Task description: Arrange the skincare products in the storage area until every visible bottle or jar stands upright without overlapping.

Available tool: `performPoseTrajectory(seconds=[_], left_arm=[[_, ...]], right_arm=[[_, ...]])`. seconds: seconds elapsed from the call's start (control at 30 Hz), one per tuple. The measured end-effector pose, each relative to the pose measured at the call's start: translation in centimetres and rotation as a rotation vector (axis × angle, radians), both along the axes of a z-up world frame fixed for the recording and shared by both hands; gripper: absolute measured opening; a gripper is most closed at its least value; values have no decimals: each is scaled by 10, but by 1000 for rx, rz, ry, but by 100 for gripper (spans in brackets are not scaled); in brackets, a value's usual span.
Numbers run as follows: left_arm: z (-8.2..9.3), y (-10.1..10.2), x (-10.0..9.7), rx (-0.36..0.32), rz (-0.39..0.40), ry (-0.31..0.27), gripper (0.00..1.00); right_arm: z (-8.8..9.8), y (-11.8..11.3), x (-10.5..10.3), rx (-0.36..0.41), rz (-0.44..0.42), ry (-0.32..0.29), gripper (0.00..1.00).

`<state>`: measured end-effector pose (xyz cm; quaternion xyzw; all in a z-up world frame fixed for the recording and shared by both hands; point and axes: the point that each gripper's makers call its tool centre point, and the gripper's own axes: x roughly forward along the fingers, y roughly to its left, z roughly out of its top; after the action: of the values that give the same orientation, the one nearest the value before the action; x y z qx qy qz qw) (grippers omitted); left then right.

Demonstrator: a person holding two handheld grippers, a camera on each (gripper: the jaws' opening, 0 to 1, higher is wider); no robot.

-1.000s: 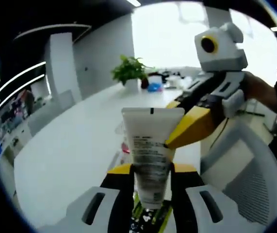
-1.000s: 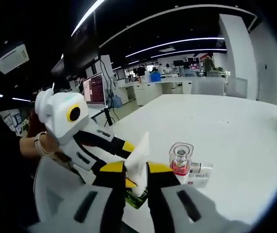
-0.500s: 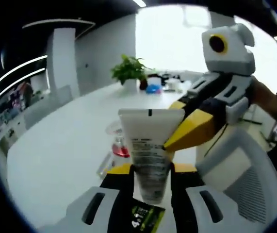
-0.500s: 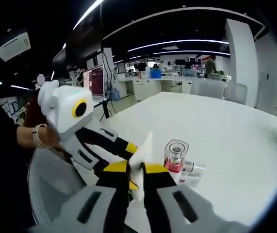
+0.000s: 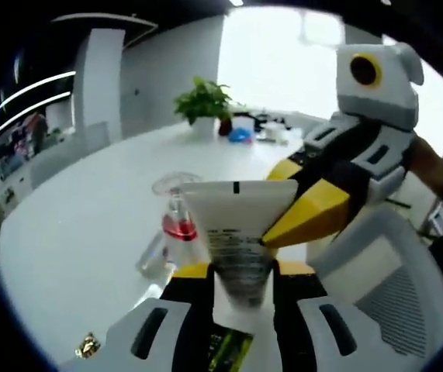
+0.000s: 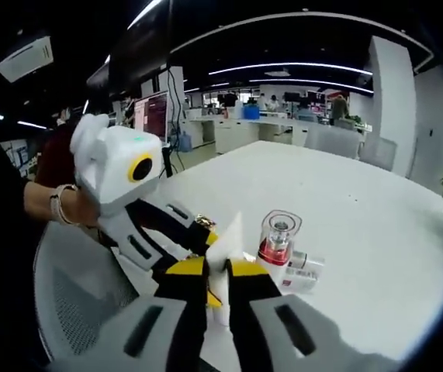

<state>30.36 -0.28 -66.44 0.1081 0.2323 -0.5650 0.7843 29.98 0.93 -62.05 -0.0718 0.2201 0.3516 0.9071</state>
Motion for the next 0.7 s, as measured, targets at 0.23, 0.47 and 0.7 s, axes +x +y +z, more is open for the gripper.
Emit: performPoseTrajectory(seconds=[0.23, 0.47, 0.7], left_arm=[[-3, 7, 4, 1, 15, 8, 24], [-3, 19, 10, 24, 26, -12, 24], [-4, 32, 16, 83, 28, -69, 24]], right_arm=[[-1, 8, 3, 4, 19, 5, 8], [-2, 17, 8, 19, 36, 4, 8], [-4, 29, 13, 16, 61, -4, 8]])
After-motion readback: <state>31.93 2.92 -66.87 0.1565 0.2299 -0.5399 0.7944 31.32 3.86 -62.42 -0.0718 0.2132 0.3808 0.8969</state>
